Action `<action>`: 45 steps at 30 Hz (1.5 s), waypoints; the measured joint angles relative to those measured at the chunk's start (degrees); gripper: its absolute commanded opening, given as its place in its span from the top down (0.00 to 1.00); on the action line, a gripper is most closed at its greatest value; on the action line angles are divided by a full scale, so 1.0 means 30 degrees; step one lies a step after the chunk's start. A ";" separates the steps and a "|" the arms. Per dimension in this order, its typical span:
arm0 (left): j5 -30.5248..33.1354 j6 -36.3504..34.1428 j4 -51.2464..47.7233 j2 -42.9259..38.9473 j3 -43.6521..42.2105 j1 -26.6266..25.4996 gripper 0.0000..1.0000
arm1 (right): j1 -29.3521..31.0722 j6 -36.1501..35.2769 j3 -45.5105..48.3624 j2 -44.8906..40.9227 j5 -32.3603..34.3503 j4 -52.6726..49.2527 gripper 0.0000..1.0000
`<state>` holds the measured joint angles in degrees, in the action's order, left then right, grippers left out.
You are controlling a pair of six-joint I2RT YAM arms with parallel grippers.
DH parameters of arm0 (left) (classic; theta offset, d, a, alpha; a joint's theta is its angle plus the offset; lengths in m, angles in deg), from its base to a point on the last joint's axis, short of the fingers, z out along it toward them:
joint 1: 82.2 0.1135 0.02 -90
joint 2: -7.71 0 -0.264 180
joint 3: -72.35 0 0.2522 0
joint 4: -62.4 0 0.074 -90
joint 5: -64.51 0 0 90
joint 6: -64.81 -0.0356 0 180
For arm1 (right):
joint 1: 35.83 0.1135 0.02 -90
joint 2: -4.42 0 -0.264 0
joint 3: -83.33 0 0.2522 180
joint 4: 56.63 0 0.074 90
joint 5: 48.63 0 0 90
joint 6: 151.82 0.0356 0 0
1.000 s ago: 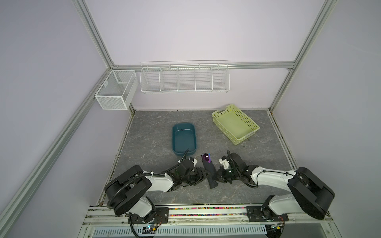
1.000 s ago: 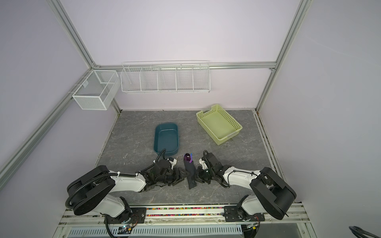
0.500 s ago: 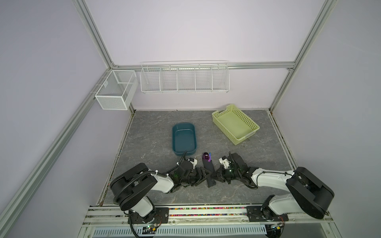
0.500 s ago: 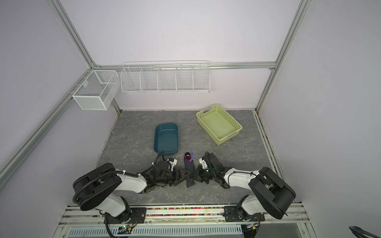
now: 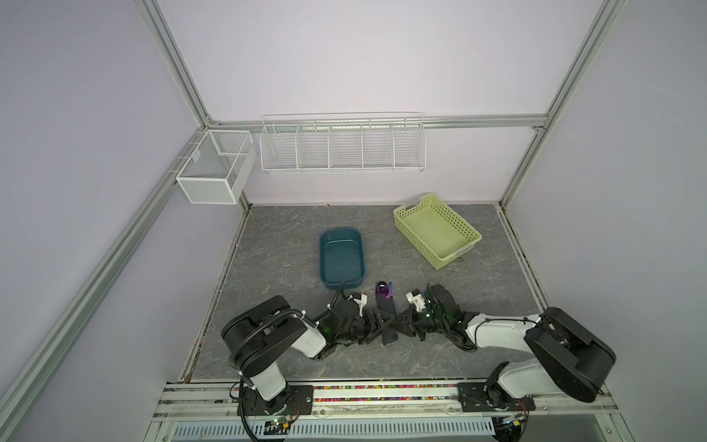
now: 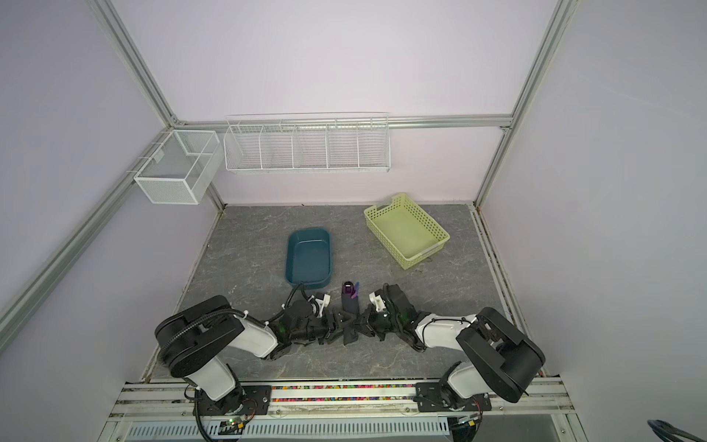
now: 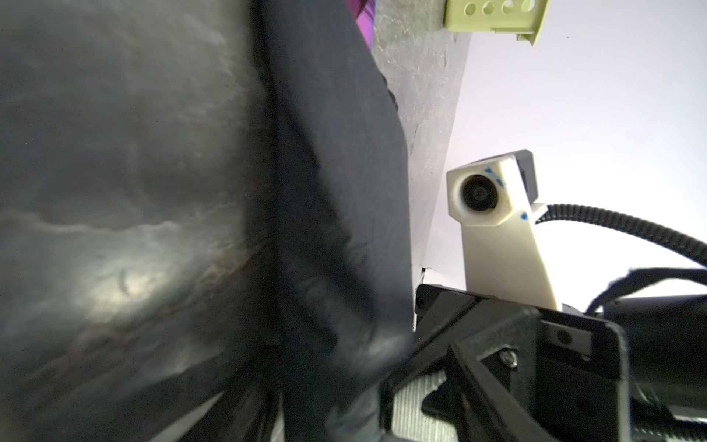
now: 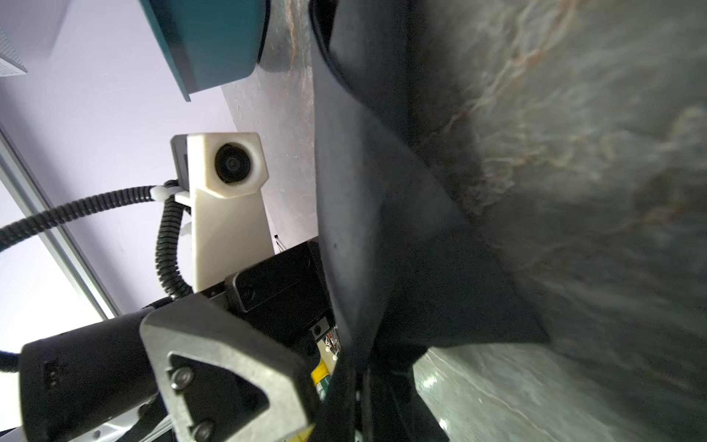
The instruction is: Place the utensils on the paper napkin and roll it up
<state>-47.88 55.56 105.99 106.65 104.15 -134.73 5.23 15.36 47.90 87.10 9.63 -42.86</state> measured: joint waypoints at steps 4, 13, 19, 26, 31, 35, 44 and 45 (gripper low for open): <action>-0.0219 0.1297 0.5450 0.2841 -0.0262 0.0000 0.15 | 0.0000 0.0379 0.0211 0.0240 -0.0204 0.0882 0.94; -0.0036 0.1909 0.8080 0.4138 -0.0495 0.0270 0.31 | 0.0000 0.0546 0.0350 0.0044 -0.0291 0.1035 0.94; -0.0437 0.1763 0.7905 0.4481 -0.0342 0.1071 0.40 | 0.0000 0.0372 0.0481 -0.0641 -0.0299 0.0087 0.94; -0.1370 0.1413 0.7402 0.4772 0.0663 0.1530 0.41 | 0.0000 0.0109 0.0481 -0.0903 -0.0306 -0.0736 0.94; -0.1960 0.1348 0.7227 0.5362 0.1326 0.1537 0.41 | -0.0029 0.0051 0.0481 -0.0903 -0.0306 -0.0940 0.94; -0.2186 0.1355 0.7337 0.5552 0.1508 0.1552 0.46 | -0.0036 0.0051 0.0481 -0.0903 -0.0306 -0.0954 0.94; -0.2441 0.1137 0.7213 0.5763 0.1523 0.1661 0.69 | -0.0036 0.0022 0.0481 -0.0969 -0.0364 -0.0962 0.94; -0.2477 0.1115 0.7213 0.5763 0.1523 0.1676 0.72 | -0.0036 -0.0022 0.0481 -0.0976 -0.0364 -0.0969 0.94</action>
<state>-55.32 58.91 127.62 123.94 108.72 -129.70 5.12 15.30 49.34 84.17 8.53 -45.77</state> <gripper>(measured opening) 0.318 0.063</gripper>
